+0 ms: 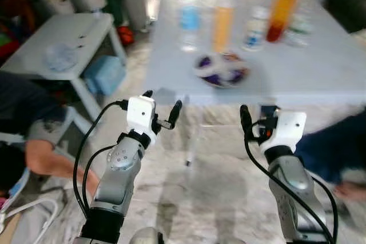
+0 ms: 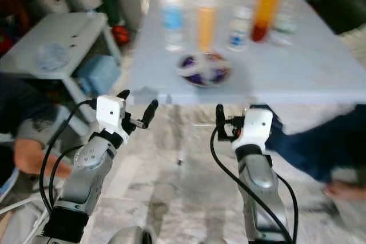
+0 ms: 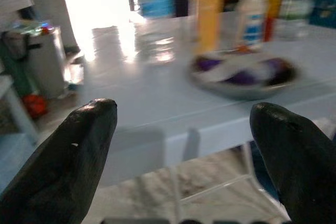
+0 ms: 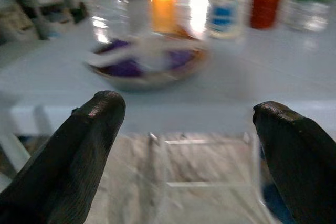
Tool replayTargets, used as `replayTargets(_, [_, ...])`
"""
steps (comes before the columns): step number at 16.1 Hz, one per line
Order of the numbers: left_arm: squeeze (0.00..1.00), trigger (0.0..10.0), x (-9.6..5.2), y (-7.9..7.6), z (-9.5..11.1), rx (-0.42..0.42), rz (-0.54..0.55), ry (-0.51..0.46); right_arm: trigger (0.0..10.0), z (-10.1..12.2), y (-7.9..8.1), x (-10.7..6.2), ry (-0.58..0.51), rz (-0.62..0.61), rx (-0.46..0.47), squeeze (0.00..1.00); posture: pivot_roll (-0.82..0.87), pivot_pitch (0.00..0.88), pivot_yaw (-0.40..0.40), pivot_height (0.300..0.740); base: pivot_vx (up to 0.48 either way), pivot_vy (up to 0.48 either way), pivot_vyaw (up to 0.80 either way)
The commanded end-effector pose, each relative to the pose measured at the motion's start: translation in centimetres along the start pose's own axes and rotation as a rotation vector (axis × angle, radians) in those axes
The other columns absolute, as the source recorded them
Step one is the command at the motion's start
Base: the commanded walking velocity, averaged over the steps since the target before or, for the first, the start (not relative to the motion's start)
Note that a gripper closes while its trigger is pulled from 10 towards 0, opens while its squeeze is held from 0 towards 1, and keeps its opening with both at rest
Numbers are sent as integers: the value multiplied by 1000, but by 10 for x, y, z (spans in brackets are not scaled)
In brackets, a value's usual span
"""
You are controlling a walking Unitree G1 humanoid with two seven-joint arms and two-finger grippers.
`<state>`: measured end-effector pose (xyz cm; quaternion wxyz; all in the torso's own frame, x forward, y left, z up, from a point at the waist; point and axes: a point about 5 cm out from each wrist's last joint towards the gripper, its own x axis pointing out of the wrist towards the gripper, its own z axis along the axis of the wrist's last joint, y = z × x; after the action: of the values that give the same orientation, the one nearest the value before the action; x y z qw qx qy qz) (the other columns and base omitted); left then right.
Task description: Restocking fridge
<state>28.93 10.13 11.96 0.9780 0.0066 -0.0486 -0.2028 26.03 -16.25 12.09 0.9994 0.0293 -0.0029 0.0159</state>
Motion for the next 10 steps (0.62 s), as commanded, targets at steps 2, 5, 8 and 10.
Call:
replayTargets(2, [0,10000,-1,8,1,34,16,0,10000,2,9,10,-17,24,14,0,18,52,39,740,356,322,0])
replayTargets(5, [0,10000,-3,14,8,66,45,-5,10000,5,14,18,-36,37,23,0,53,44,41,740,350,329,0])
replayTargets(8, [0,10000,-13,16,11,80,58,-4,10000,5,17,22,-42,37,26,0,78,38,38,740,0,0,0])
replayTargets(10, [0,10000,-21,14,6,63,32,19,10000,5,20,25,-42,35,34,0,71,42,42,740,0,0,0])
